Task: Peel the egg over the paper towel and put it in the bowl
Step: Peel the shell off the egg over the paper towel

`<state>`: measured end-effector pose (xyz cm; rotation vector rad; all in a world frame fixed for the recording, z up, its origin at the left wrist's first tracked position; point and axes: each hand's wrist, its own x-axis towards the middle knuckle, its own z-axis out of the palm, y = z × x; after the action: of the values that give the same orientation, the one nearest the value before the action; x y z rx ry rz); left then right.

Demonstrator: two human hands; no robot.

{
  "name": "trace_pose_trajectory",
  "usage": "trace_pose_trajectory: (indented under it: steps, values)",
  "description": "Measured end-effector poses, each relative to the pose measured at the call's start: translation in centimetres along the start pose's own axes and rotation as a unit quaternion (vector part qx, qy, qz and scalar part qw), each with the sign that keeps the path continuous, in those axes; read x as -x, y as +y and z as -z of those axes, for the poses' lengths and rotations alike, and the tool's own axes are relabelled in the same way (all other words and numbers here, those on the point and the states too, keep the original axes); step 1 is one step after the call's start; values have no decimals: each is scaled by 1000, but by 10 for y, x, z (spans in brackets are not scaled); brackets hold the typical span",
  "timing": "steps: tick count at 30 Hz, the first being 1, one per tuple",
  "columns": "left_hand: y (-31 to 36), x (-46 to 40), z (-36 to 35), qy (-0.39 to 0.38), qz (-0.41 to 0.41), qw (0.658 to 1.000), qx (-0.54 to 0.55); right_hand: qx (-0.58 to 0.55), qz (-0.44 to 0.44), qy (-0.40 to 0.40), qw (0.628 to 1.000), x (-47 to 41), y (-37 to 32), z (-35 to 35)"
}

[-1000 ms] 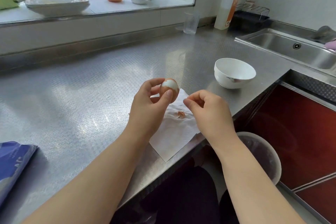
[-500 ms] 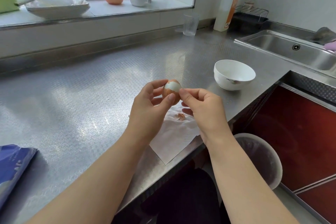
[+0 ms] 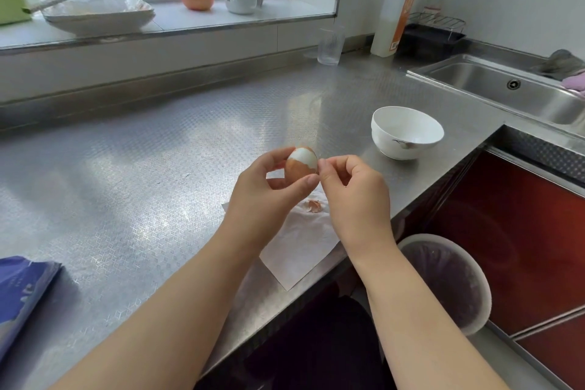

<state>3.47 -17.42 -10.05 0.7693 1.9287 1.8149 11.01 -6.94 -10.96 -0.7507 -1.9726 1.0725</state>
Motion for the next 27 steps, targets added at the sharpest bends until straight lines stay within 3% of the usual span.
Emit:
trace_pose_trajectory:
  steps: [4, 11, 20, 27]
  values:
    - [-1, -2, 2, 12, 17, 1000, -3, 33, 24, -38, 998, -3, 4, 2]
    - [-5, -4, 4, 48, 37, 998, 36, -64, -27, -79, 994, -1, -1, 7]
    - [-11, -10, 6, 36, 55, 995, 80, 178, -12, -141, 974, 3, 3, 20]
    - [-10, -11, 9, 31, 78, 988, 130, 165, 28, -173, 971, 2, 0, 21]
